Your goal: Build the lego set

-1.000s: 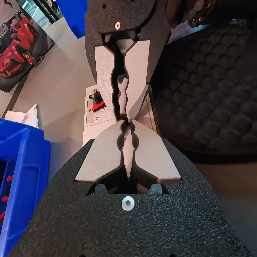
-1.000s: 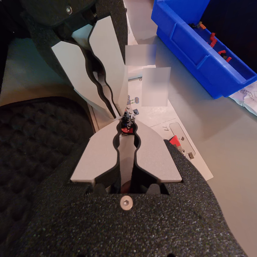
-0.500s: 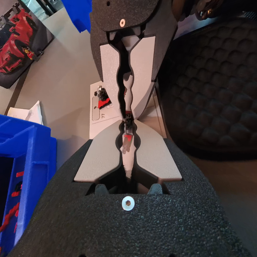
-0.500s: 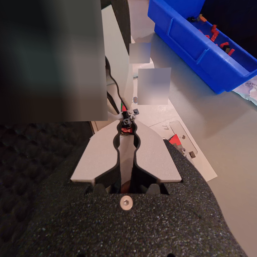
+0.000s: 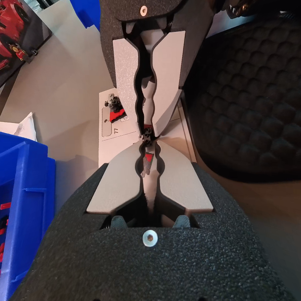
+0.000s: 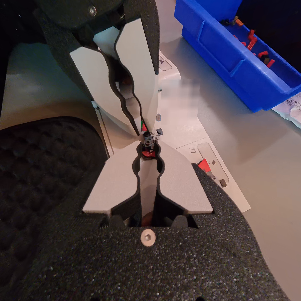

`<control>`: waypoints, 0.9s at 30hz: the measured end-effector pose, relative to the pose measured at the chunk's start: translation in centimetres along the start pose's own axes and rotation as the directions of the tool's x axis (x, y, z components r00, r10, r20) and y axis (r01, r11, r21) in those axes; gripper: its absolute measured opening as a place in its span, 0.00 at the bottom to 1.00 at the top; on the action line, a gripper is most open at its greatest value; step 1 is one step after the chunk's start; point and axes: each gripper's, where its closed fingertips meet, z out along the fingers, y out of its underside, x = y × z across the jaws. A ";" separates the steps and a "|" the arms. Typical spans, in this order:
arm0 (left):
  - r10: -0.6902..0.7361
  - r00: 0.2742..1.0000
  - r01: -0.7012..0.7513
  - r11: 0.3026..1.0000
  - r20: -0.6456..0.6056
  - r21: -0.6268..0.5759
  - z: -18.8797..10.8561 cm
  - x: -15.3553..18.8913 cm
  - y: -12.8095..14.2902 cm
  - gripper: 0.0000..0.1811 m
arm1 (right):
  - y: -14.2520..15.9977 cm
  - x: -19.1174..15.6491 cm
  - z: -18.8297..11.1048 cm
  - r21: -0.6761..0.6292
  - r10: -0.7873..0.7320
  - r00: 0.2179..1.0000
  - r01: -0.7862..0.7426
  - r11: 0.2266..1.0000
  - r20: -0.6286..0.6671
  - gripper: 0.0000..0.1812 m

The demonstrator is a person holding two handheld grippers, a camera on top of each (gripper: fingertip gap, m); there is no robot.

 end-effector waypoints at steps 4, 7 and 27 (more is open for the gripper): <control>0.001 1.000 -0.001 1.000 -0.011 0.004 0.1 0.1 -0.1 0.05 | -0.2 0.1 0.1 -0.021 -0.026 1.000 0.026 0.999 0.008 0.09; 0.000 1.000 0.000 1.000 -0.021 0.002 0.1 0.2 0.0 0.05 | -0.1 0.2 0.1 -0.057 -0.055 0.998 0.056 0.997 0.027 0.10; -0.004 1.000 0.004 0.999 -0.004 0.038 -0.8 -0.3 -0.3 0.06 | 2.0 -1.6 -2.3 -0.143 0.059 0.995 -0.047 0.989 0.085 0.07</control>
